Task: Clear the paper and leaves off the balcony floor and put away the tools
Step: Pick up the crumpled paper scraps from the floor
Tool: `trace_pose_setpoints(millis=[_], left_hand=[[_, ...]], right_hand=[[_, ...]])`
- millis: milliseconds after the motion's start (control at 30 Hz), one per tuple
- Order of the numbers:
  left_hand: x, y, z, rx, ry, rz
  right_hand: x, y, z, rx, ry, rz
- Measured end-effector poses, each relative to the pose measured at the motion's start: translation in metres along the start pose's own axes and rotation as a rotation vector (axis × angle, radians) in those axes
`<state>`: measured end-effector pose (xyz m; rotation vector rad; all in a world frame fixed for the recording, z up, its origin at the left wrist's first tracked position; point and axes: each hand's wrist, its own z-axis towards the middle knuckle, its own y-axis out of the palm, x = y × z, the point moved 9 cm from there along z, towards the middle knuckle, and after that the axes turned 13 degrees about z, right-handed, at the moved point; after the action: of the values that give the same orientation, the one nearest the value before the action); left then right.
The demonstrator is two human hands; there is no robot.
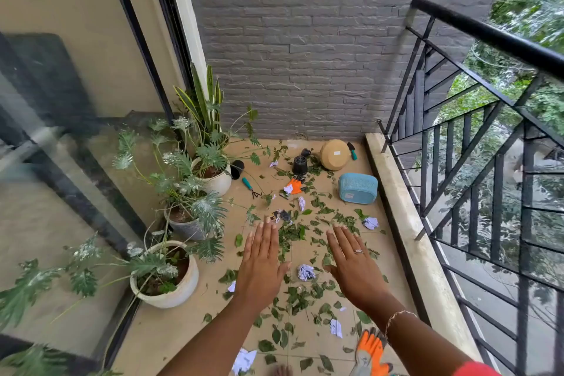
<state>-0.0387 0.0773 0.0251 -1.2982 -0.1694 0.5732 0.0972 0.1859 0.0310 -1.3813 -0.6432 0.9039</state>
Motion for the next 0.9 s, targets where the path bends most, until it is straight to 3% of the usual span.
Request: trace_pose_setpoints(millis=[333,633,733,900], left_hand=[[-0.003,0.053,0.083,-0.068,-0.002,-0.029],[-0.043,0.122,0.214,-0.138,0.012,-0.064],[-0.061,0.137,0.253,-0.153,0.005,-0.037],[-0.074,0.156,0.308,-0.235,-0.032,-0.05]], right_hand=[[0.053,0.027,0.079,-0.159,0.08,0.073],[0.092,0.032,0.247,-0.032,0.013,0.055],[0.114,0.052,0.293,-0.198,0.1,0.13],[0.137,0.053,0.348,-0.221,0.121,0.157]])
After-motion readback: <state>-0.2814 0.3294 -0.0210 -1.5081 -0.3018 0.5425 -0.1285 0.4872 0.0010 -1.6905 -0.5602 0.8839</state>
